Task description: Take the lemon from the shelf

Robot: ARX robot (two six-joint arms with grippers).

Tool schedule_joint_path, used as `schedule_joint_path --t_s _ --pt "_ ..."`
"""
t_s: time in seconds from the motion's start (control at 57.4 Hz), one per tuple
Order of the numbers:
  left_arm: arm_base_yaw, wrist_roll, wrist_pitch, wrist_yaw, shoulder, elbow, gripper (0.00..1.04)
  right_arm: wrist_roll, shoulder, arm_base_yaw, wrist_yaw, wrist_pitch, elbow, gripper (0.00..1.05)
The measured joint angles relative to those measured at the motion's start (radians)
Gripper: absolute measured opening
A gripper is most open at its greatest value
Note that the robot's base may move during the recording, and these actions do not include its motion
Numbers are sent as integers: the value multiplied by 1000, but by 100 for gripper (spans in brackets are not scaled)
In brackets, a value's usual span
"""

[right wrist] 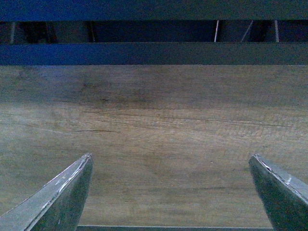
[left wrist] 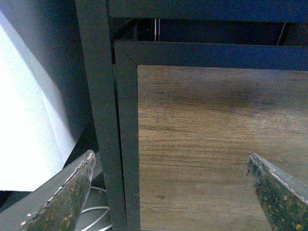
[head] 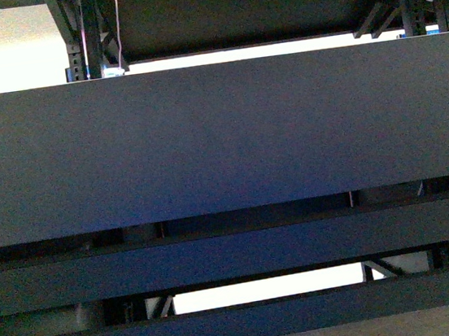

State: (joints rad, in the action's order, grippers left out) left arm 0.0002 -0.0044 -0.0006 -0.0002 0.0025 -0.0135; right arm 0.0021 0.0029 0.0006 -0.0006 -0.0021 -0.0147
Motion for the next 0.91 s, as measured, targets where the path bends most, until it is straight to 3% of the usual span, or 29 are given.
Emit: schedule_joint_path --t_s 0.906 --pt "0 0 0 0 0 0 97 0 0 0 0 0 0 97"
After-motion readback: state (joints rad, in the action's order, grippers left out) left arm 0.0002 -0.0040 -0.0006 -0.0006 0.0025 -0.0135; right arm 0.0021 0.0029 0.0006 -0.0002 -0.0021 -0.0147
